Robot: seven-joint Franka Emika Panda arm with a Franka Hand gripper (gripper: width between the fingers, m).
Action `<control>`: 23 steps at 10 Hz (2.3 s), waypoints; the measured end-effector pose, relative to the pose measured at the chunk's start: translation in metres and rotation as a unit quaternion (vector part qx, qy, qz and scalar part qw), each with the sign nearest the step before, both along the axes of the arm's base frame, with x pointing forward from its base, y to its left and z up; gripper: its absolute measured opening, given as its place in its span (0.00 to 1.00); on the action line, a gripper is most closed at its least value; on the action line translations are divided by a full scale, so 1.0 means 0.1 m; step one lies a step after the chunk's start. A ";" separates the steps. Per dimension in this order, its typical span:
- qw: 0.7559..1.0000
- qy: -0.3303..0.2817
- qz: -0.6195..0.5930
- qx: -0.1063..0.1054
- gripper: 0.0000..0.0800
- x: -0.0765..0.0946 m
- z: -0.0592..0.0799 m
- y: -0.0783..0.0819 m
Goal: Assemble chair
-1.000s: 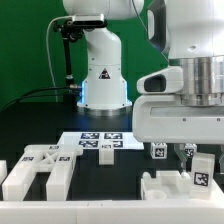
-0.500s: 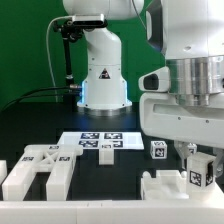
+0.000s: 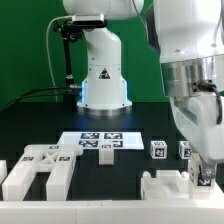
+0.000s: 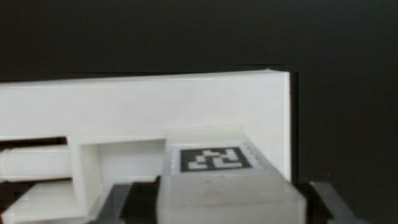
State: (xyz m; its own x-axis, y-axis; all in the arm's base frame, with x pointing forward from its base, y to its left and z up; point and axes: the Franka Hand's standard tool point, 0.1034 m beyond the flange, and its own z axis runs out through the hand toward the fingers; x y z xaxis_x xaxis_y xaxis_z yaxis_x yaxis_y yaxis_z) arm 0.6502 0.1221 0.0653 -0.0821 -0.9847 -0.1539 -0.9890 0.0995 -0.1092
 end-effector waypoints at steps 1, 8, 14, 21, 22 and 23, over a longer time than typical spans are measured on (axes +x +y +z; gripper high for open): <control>1.000 0.001 -0.015 0.000 0.36 0.00 0.00 -0.01; 0.998 -0.029 0.048 -0.001 0.81 0.04 0.37 -0.10; 0.997 -0.031 0.063 -0.004 0.81 0.02 0.38 -0.12; 0.920 -0.074 0.379 -0.071 0.81 -0.34 0.52 -0.26; 0.909 -0.077 0.404 -0.075 0.81 -0.34 0.52 -0.27; 0.889 -0.081 0.443 -0.081 0.81 -0.34 0.52 -0.27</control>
Offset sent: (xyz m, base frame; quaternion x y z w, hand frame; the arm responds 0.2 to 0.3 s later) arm 0.0000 0.0000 0.0000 0.0000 0.0000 0.0000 1.0000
